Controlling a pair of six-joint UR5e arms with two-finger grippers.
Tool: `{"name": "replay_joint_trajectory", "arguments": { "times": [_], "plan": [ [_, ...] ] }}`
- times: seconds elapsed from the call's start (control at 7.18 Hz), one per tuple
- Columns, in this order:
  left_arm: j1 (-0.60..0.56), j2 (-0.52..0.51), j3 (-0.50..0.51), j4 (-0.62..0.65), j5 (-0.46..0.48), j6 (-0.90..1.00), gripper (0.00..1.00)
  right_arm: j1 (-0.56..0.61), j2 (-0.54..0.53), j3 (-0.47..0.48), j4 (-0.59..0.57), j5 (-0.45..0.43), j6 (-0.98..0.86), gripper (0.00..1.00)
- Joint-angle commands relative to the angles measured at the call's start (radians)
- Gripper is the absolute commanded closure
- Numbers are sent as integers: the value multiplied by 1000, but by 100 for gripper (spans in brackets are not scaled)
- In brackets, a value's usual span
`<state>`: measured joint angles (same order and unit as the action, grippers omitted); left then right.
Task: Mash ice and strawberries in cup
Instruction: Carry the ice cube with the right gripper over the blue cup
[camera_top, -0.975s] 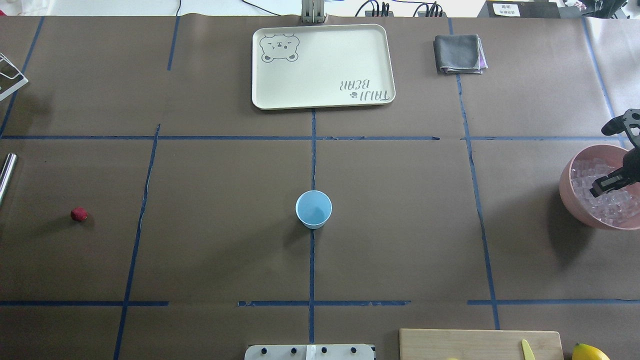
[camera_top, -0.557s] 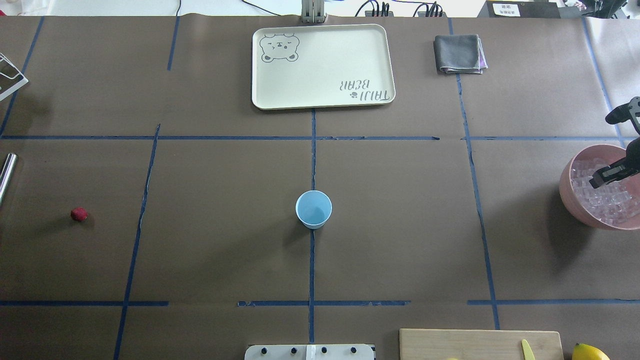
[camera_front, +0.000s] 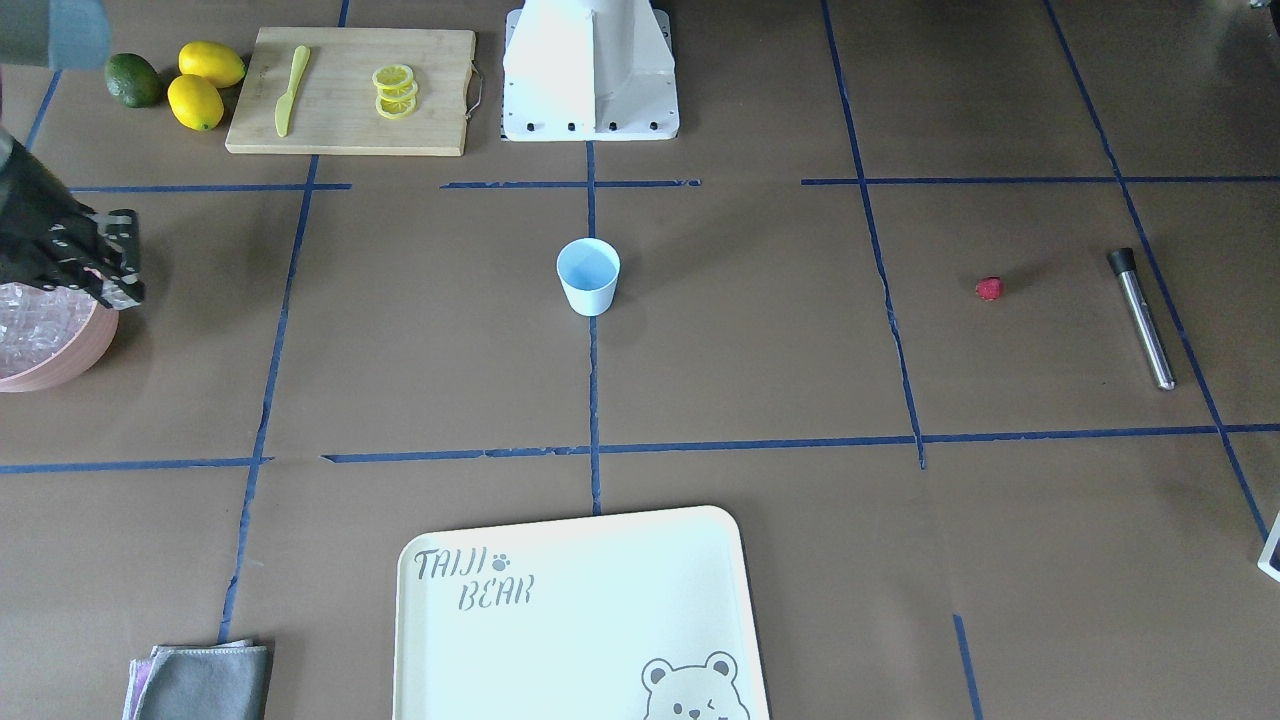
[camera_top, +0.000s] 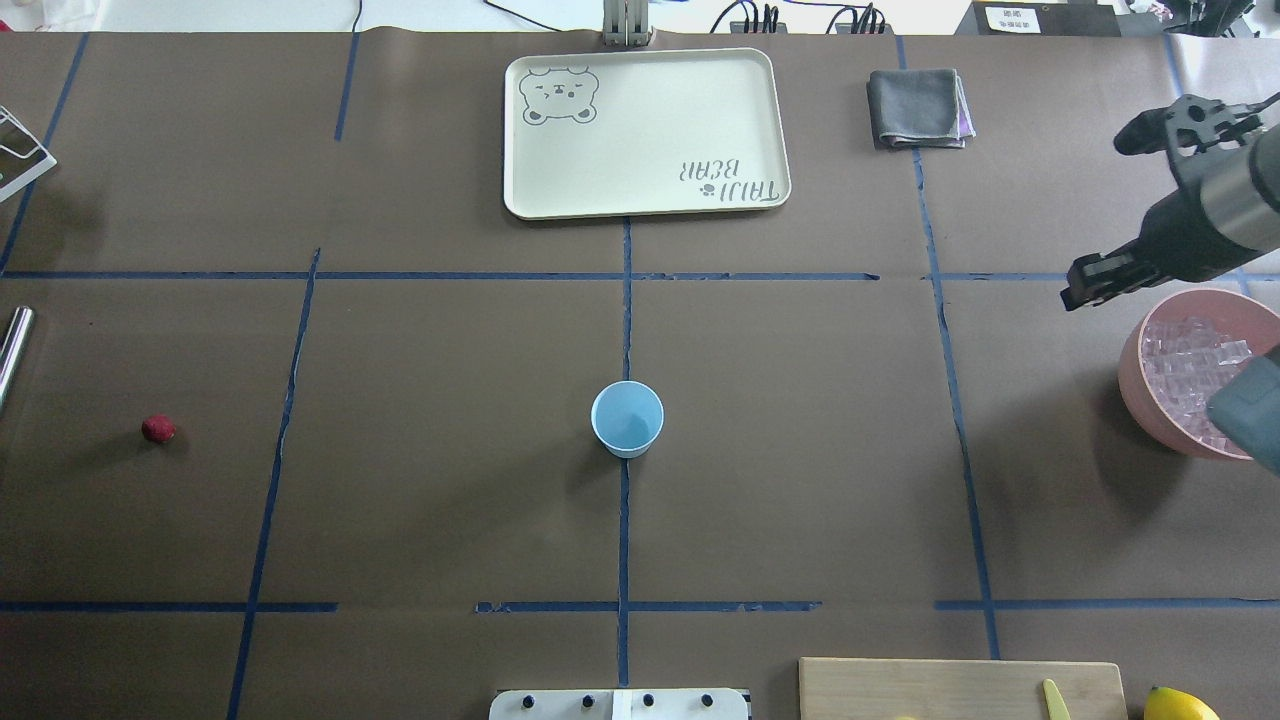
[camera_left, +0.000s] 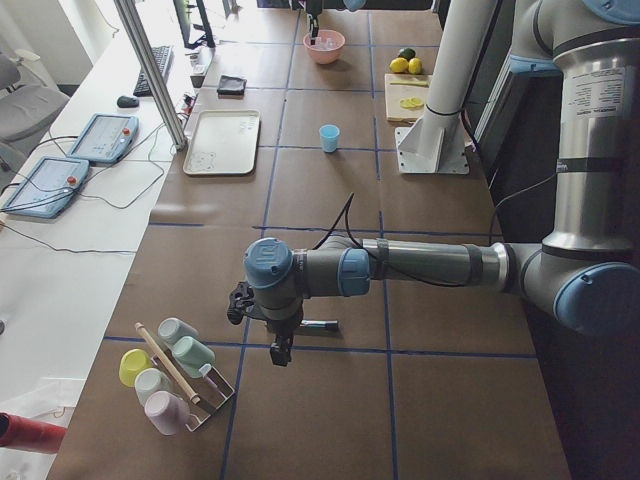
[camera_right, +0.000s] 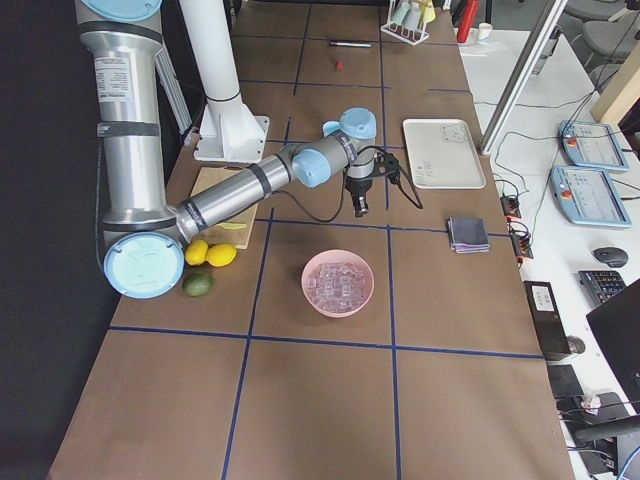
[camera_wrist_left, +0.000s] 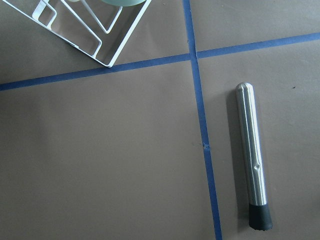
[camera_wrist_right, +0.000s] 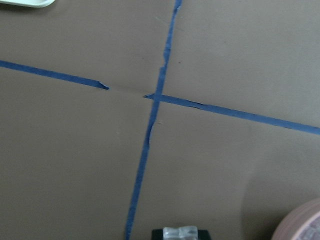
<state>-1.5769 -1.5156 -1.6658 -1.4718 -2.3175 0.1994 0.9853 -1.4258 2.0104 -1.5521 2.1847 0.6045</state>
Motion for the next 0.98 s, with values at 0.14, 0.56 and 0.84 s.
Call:
{"name": "replay_joint_trajectory", "arguments": {
  "times": [0.14,0.56,0.84],
  "plan": [
    [0,0,-2,1,0,0,0,-172,316,-15,-304,-63,118,100],
    [0,0,-2,1,0,0,0,-400,474,-59,-303,-305,476,100],
    [0,2,-2,1,0,0,0,-473,588,-195,-230,-318,663,100]
  ]
}}
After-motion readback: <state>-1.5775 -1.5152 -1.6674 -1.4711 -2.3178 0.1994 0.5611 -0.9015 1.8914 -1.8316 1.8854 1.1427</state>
